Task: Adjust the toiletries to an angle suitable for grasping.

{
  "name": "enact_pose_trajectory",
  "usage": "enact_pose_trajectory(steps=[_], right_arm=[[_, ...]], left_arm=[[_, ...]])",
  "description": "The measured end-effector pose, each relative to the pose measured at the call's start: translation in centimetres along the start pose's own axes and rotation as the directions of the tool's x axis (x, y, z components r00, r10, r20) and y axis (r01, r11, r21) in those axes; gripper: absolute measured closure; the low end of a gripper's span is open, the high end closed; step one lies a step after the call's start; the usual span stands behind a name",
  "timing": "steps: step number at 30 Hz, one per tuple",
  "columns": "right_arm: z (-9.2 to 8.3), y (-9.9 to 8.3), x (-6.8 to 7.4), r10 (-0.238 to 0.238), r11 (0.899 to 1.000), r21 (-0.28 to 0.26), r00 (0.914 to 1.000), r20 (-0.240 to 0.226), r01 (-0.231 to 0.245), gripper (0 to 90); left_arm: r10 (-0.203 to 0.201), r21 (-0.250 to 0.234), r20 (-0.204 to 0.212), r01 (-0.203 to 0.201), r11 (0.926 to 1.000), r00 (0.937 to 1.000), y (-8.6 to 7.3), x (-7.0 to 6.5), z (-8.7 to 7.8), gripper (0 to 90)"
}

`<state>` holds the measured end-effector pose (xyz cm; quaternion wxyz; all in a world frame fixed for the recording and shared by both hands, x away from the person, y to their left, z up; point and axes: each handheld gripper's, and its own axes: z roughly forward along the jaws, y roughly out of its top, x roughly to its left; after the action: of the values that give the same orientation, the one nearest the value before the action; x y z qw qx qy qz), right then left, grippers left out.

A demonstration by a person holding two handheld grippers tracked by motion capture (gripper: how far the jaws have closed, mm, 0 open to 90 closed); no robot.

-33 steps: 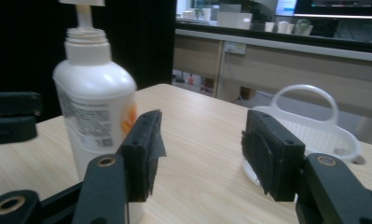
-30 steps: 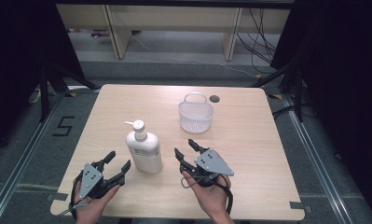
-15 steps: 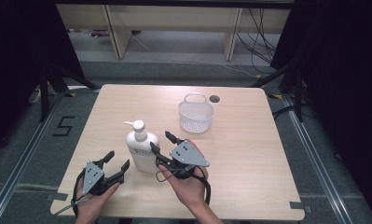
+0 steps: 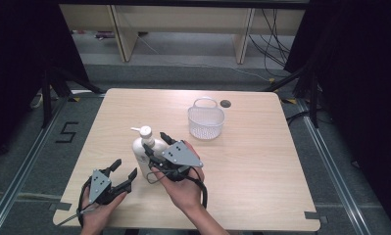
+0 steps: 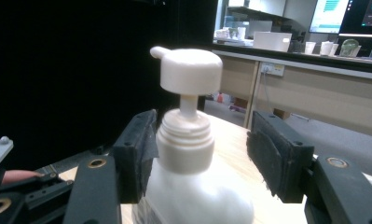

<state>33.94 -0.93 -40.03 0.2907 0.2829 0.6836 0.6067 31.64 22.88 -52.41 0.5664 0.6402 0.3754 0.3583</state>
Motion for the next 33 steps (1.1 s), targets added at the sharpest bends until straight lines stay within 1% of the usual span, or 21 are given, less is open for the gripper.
enact_pose_trajectory(steps=[1, 4, 7, 8, 10, 11, 12, 17, 18, 20, 21, 22, 23, 24, 26, 27, 28, 29, 30, 32, 33], right_arm=[[0.3, 0.1, 0.3, 0.024, 1.000, 0.003, 0.9997, -0.003, -0.024, 42.3], [0.7, 0.4, 0.5, 0.012, 1.000, 0.004, 0.9998, 0.013, -0.012, 42.5], [1.0, 0.7, 0.9, 0.031, 0.999, 0.017, 0.9993, 0.020, -0.031, 43.1], [1.0, 0.8, 1.0, 0.040, 0.999, 0.015, 0.9988, 0.030, -0.040, 43.3], [1.2, 1.0, 1.1, 0.039, 0.999, 0.016, 0.9987, 0.033, -0.040, 43.7], [1.2, 1.1, 1.2, 0.041, 0.999, 0.022, 0.9979, 0.051, -0.042, 44.0], [1.3, 1.1, 1.3, 0.047, 0.999, 0.017, 0.9977, 0.049, -0.048, 44.1], [1.6, 1.5, 1.5, 0.042, 0.999, 0.024, 0.9973, 0.060, -0.043, 44.4], [1.7, 1.5, 1.6, 0.052, 0.998, 0.022, 0.9973, 0.053, -0.053, 44.5], [1.8, 1.6, 1.7, 0.052, 0.998, 0.033, 0.9966, 0.063, -0.055, 44.5], [1.9, 1.6, 1.7, 0.049, 0.998, 0.032, 0.9968, 0.063, -0.051, 44.6], [2.0, 1.7, 1.5, 0.023, 1.000, 0.019, 0.9971, 0.073, -0.025, 44.7], [2.1, 1.7, 1.7, 0.045, 0.998, 0.030, 0.9968, 0.066, -0.047, 44.8], [2.2, 1.8, 1.8, 0.052, 0.998, 0.041, 0.9962, 0.069, -0.055, 44.9], [2.4, 1.9, 1.9, 0.045, 0.998, 0.032, 0.9961, 0.076, -0.047, 45.6], [2.4, 2.0, 1.8, 0.026, 0.999, 0.032, 0.9954, 0.093, -0.029, 46.1], [2.5, 2.0, 1.8, 0.026, 0.999, 0.035, 0.9950, 0.097, -0.029, 46.3], [2.5, 2.0, 1.9, 0.048, 0.997, 0.047, 0.9932, 0.106, -0.053, 46.6], [2.6, 2.0, 1.9, 0.035, 0.998, 0.044, 0.9931, 0.111, -0.040, 47.0], [2.8, 2.0, 2.0, 0.050, 0.997, 0.056, 0.9932, 0.105, -0.056, 47.8], [2.9, 2.1, 2.0, 0.040, 0.997, 0.061, 0.9927, 0.114, -0.047, 48.2]], left_arm=[[-0.004, 0.021, -0.009, 0.004, 0.9998, 0.9999, 0.0, 0.0, -0.2, 32.2], [0.000, 0.023, -0.006, 0.000, 0.9997, 1.0000, 0.0, 0.0, -0.1, 32.2], [-0.001, 0.026, -0.005, 0.001, 0.9997, 1.0000, -0.1, -0.1, -0.1, 32.2], [-0.001, 0.026, -0.005, 0.001, 0.9997, 1.0000, -0.1, -0.1, -0.1, 32.2], [-0.002, 0.027, -0.005, 0.002, 0.9996, 1.0000, -0.1, -0.1, -0.1, 32.2], [-0.003, 0.028, -0.005, 0.003, 0.9996, 1.0000, -0.1, -0.1, -0.1, 32.2], [-0.004, 0.028, -0.004, 0.004, 0.9996, 1.0000, -0.1, -0.1, -0.1, 32.2], [-0.004, 0.029, -0.004, 0.004, 0.9996, 1.0000, -0.1, -0.1, -0.1, 32.2], [-0.004, 0.029, -0.004, 0.004, 0.9996, 1.0000, -0.1, -0.1, -0.1, 32.2], [-0.004, 0.029, -0.004, 0.004, 0.9996, 1.0000, -0.1, -0.1, -0.1, 32.2], [-0.003, 0.030, -0.005, 0.003, 0.9996, 1.0000, -0.1, -0.1, -0.1, 32.2], [-0.003, 0.030, -0.006, 0.003, 0.9995, 1.0000, -0.1, -0.1, -0.1, 32.2], [-0.003, 0.010, 0.001, 0.003, 0.9999, 1.0000, -0.2, -0.1, 0.1, 32.2], [-0.003, 0.010, 0.001, 0.003, 0.9999, 1.0000, -0.2, -0.1, 0.1, 32.2], [-0.001, 0.010, 0.000, 0.001, 0.9999, 1.0000, -0.2, -0.1, 0.1, 32.2], [0.003, 0.010, 0.001, -0.003, 0.9999, 1.0000, -0.2, -0.1, 0.1, 32.2], [0.006, 0.008, 0.004, -0.006, 0.9999, 1.0000, -0.2, -0.1, 0.1, 32.2], [0.005, 0.009, 0.004, -0.005, 0.9999, 1.0000, -0.2, -0.1, 0.1, 32.2], [0.000, 0.009, 0.001, 0.000, 1.0000, 1.0000, -0.2, -0.1, 0.1, 32.2], [0.002, 0.010, 0.001, -0.002, 0.9999, 1.0000, -0.2, -0.1, 0.1, 32.2], [0.002, 0.010, 0.001, -0.002, 0.9999, 1.0000, -0.2, -0.1, 0.1, 32.2]])
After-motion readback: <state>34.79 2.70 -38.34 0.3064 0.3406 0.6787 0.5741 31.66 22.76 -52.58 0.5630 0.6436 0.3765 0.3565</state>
